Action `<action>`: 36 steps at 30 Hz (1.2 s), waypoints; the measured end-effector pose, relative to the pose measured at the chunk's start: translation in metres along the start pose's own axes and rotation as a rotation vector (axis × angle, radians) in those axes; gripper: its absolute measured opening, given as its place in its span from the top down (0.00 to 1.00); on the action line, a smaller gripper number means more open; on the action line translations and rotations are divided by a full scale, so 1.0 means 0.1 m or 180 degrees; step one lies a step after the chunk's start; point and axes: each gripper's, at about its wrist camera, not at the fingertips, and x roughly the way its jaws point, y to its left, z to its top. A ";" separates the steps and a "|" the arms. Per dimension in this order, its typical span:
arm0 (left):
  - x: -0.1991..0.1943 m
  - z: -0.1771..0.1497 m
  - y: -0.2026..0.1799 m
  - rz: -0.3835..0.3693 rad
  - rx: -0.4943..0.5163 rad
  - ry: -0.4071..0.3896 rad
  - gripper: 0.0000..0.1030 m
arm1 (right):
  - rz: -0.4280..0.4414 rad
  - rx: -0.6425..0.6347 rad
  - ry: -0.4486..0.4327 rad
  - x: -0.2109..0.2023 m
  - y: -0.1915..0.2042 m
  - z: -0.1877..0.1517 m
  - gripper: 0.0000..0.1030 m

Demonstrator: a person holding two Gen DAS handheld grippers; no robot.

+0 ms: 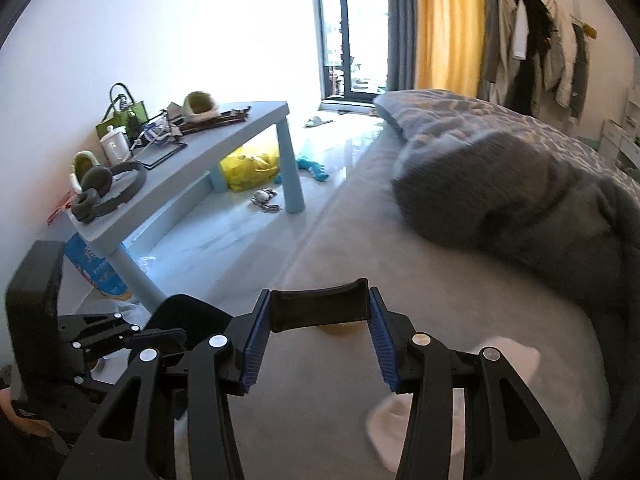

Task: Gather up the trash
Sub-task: 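Carry both black plastic pieces over the green bin, then open left tool to drop its black piece while right tool drops its piece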

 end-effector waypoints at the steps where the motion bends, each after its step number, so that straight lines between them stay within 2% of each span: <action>1: 0.00 -0.01 0.06 0.0026 -0.0020 0.0009 0.52 | 0.0024 -0.0025 -0.0002 0.03 0.07 0.03 0.54; 8: -0.01 -0.15 0.47 0.0194 -0.0167 0.0099 0.52 | 0.0156 -0.0120 0.0045 0.27 0.43 0.17 0.54; 18: 0.12 -0.39 1.03 0.0378 -0.0425 0.0352 0.52 | 0.0292 -0.0230 0.0122 0.54 0.84 0.24 0.54; 30: 0.36 -0.85 1.58 0.0384 -0.0735 0.0835 0.51 | 0.0478 -0.0287 0.0223 0.88 1.34 0.31 0.54; 36: 0.50 -1.09 1.73 0.0364 -0.0782 0.1099 0.49 | 0.0531 -0.0328 0.0362 1.09 1.54 0.27 0.54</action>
